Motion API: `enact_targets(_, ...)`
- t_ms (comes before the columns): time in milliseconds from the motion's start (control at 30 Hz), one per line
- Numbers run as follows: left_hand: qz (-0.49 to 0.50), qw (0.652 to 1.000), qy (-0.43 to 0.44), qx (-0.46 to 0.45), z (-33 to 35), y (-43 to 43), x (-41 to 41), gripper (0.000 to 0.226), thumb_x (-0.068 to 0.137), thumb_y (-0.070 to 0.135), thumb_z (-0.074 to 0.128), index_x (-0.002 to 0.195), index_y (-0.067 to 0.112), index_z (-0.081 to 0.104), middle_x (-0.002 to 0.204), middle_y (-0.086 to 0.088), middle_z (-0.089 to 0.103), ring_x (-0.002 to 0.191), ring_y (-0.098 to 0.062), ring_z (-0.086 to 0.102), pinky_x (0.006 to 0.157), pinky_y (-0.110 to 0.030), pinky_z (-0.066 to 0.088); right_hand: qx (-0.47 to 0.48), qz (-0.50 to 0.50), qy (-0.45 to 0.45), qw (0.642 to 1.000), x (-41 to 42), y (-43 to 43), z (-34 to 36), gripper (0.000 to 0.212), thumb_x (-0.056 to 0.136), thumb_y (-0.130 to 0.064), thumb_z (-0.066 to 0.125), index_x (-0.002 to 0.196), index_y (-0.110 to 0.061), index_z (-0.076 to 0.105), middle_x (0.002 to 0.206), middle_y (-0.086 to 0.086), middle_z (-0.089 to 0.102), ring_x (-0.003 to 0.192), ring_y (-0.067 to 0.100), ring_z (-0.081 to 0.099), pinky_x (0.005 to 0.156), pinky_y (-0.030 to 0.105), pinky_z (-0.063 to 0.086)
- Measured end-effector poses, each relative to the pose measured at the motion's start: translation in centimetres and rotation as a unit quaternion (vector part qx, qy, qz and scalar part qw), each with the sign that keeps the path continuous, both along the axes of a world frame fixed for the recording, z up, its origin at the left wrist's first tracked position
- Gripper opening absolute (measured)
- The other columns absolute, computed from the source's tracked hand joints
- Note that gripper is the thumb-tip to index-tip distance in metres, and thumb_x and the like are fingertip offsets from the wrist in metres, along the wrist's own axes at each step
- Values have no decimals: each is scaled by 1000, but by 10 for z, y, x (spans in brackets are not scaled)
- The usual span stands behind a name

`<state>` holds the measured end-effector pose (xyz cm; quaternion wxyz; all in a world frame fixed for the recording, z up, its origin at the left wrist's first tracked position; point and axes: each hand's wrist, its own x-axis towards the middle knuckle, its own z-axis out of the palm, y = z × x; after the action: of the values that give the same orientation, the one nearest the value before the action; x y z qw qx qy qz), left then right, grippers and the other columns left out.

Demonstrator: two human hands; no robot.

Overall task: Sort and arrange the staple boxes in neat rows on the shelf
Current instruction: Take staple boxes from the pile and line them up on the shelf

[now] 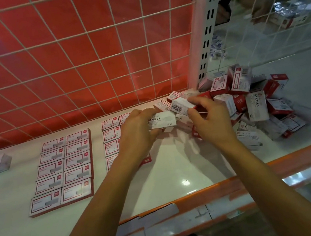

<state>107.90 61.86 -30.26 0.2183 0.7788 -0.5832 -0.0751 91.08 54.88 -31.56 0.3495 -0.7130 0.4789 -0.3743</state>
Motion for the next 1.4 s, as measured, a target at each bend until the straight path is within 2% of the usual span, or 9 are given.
enact_targets(133, 41, 999, -5, 3, 2, 21, 17, 55, 79, 26, 75, 131, 22, 57, 126, -6, 59, 110, -22, 53, 87, -26, 41, 88, 11, -46, 995, 13, 10, -2, 26, 93, -24, 53, 115, -19, 65, 109, 0, 67, 95, 13, 64, 82, 41, 55)
enact_targets(367, 97, 995, -2, 0, 10, 58, 45, 54, 81, 27, 74, 131, 20, 56, 133, -4, 54, 118, -22, 50, 100, -33, 41, 216, 39, -93, 971, 49, 33, 9, 19, 98, -22, 46, 93, -22, 64, 104, 0, 69, 93, 17, 67, 80, 42, 57)
enact_targets(567, 104, 995, -4, 3, 13, 86, 64, 53, 81, 27, 74, 131, 20, 56, 127, -2, 58, 111, -18, 53, 93, -28, 39, 297, 100, -120, 942, 71, 54, 17, 30, 100, -18, 36, 98, -5, 63, 93, 7, 71, 76, 15, 70, 56, 22, 56)
enact_targets(700, 103, 995, -3, 8, 11, 99, 72, 52, 81, 29, 74, 129, 22, 58, 120, -1, 61, 104, -16, 54, 82, -21, 36, 344, 109, -132, 923, 85, 61, 18, 32, 100, -18, 35, 96, -8, 65, 87, 6, 73, 69, 10, 71, 51, 21, 54)
enact_targets(867, 102, 995, -4, 21, 9, 110, 79, 53, 80, 33, 74, 129, 23, 58, 123, 0, 59, 107, -16, 54, 86, -21, 40, 320, 110, -52, 939, 95, 65, 13, 36, 100, -29, 33, 94, -17, 67, 84, -1, 74, 80, 17, 71, 73, 39, 59)
enact_targets(1033, 85, 996, -3, 15, 10, 117, 86, 49, 80, 30, 75, 126, 23, 60, 121, 0, 61, 101, -15, 54, 80, -20, 34, 327, 104, -54, 938, 101, 71, 14, 41, 99, -42, 35, 88, -21, 68, 83, 8, 74, 72, 31, 65, 62, 40, 57)
enact_targets(1200, 72, 997, 1, 10, 5, 121, 93, 49, 78, 33, 76, 124, 24, 62, 115, 2, 63, 88, -10, 49, 78, -24, 41, 330, 116, -73, 934, 107, 75, 15, 40, 100, -42, 32, 104, -21, 65, 79, 3, 73, 57, 17, 62, 50, 30, 51)
enact_targets(1300, 69, 997, 14, 6, 4, 122, 98, 48, 77, 34, 76, 122, 24, 63, 113, 0, 63, 85, -11, 50, 79, -29, 46, 320, 164, -68, 931, 108, 77, 14, 34, 98, -43, 36, 116, -29, 61, 94, 0, 72, 71, 17, 70, 58, 37, 57)
enact_targets(1400, 73, 997, 16, 13, 3, 123, 104, 51, 77, 37, 76, 124, 24, 62, 115, 0, 63, 91, -16, 56, 82, -33, 49, 272, 232, -7, 934, 107, 77, 13, 32, 92, -30, 58, 124, -30, 54, 111, -6, 67, 91, 14, 68, 76, 38, 59)
